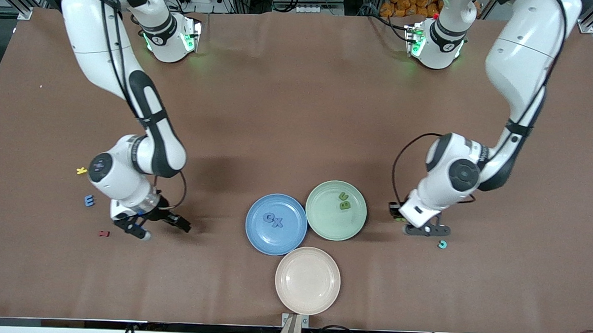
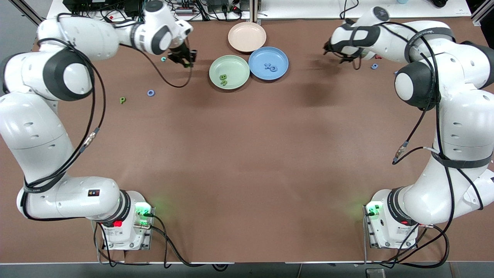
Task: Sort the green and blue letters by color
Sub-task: 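Place the green N on the green plate while the right gripper reaches the g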
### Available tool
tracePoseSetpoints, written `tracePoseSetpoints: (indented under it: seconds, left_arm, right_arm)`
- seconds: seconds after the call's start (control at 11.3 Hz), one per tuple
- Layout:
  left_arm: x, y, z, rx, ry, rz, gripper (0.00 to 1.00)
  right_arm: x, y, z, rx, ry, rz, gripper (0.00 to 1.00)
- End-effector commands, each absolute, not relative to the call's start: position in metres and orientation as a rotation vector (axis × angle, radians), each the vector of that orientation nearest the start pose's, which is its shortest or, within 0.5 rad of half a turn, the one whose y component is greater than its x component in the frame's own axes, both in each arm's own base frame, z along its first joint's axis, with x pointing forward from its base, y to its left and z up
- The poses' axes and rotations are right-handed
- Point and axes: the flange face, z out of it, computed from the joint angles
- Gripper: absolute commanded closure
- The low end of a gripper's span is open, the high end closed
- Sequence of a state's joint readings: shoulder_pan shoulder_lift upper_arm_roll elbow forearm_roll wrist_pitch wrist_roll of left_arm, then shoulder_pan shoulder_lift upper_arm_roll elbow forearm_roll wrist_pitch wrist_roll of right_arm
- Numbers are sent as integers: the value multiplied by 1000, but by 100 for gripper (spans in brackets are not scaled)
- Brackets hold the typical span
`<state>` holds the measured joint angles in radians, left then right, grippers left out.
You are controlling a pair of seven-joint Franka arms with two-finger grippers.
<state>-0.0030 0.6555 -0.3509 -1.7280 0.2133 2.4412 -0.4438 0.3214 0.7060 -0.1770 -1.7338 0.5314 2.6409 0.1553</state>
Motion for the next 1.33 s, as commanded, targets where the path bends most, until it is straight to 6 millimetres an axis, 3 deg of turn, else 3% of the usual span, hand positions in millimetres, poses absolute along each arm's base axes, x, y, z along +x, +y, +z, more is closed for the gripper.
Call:
tracePoseSetpoints:
  seconds: [0.0, 0.09, 0.18, 0.44, 0.53, 0.62, 0.89, 1.06, 1.24]
  left_arm:
    - [629, -275, 245, -3232, -252, -115, 100]
    - [625, -295, 248, -3243, -310, -116, 100]
    - [619, -312, 248, -3251, -361, -99, 100]
    - [604, -348, 245, -3249, -477, -72, 100]
    - [604, -349, 244, -3241, -515, -68, 59]
    - [604, -348, 245, -3239, -488, -81, 1]
    - [608, -335, 249, -3240, -409, -102, 0]
    - [612, -309, 253, -3234, -368, -102, 0]
    - [616, -270, 258, -3224, -321, -99, 0]
  right_arm:
    - [681, 5, 209, -2970, 389, -309, 0]
    - [681, -21, 212, -2988, 409, -319, 0]
    - [681, -32, 212, -2990, 441, -323, 0]
    - [679, -44, 206, -2963, 634, -300, 0]
    - [676, -46, 202, -2952, 686, -261, 0]
    - [674, -58, 198, -2959, 743, -225, 0]
    - [669, -78, 185, -2961, 882, -138, 0]
    - [668, -77, 183, -2953, 923, -116, 0]
    - [670, -77, 182, -2954, 924, -121, 0]
